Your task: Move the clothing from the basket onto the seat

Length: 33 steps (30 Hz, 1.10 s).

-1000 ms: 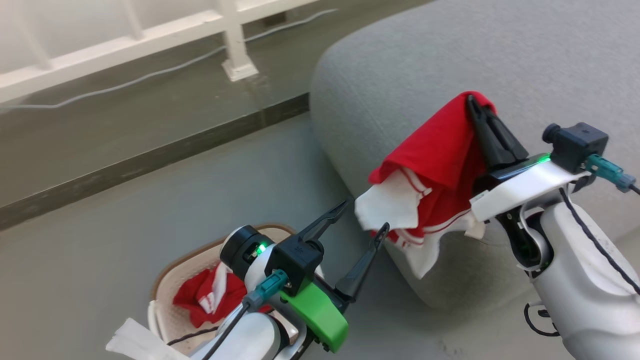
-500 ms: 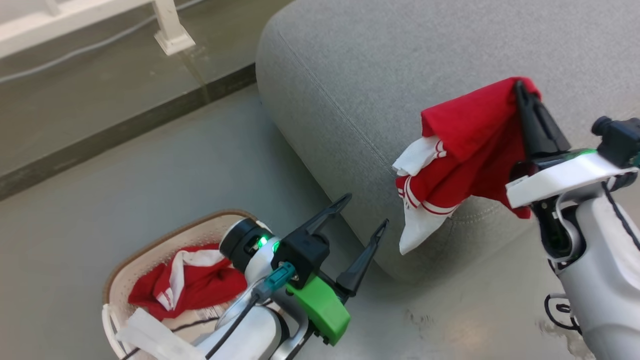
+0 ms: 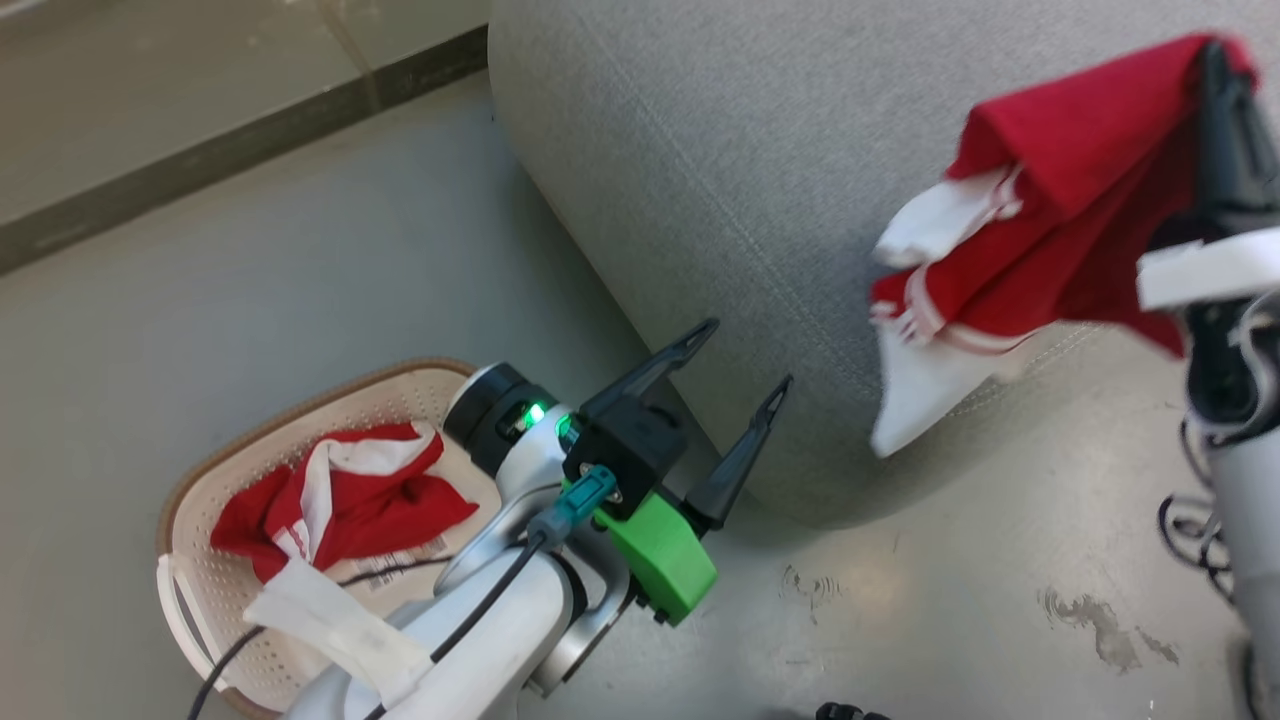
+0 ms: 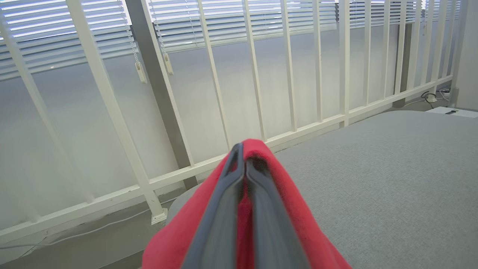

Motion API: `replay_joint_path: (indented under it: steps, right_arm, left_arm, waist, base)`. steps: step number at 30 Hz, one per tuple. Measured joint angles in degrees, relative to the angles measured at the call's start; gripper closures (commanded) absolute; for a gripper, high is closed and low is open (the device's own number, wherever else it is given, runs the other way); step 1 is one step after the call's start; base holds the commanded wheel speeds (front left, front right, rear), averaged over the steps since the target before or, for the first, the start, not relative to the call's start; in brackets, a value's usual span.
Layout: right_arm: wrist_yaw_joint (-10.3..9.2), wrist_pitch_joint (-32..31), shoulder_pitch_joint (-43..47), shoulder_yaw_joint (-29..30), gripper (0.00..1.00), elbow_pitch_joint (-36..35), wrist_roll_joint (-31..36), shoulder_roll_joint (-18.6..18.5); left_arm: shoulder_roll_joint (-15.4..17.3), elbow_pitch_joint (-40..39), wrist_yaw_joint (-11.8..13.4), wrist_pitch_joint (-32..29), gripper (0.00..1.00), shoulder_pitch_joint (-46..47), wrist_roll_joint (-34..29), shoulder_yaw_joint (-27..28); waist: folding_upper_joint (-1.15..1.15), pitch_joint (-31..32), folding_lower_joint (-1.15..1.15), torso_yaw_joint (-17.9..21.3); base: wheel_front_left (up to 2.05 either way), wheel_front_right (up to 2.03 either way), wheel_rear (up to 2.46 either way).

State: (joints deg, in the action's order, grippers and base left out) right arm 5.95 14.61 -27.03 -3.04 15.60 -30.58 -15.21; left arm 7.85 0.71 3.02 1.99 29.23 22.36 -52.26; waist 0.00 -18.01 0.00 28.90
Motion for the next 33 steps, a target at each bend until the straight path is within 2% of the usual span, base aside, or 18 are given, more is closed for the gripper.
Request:
replay_joint_path:
  steps: [16, 24, 33]
  right_arm:
    - [0.15, 0.0, -15.7, 8.5, 1.00, 4.3, 0.0, -5.7]
    - [0.58, 0.1, -23.0, 12.3, 1.00, 8.6, 0.0, -10.2]
    - [0.60, 0.1, -27.3, 14.4, 1.00, 14.2, -1.2, -11.9]
  left_arm:
    - [-1.9, 0.8, -1.0, -1.2, 0.00, 5.4, -2.6, -1.5]
    - [-2.9, 0.8, -1.0, -1.5, 0.00, 7.9, -3.5, -1.9]
    - [-3.4, 1.0, -1.0, -2.0, 0.00, 11.0, -5.5, -3.4]
  waist:
    - [0.00, -6.8, 0.00, -2.6]
    - [0.00, -10.6, 0.00, -5.2]
    - [0.00, -15.6, 0.00, -8.6]
  base:
    - [0.00, 0.00, 0.00]
    - [0.00, 0.00, 0.00]
    - [0.00, 0.00, 0.00]
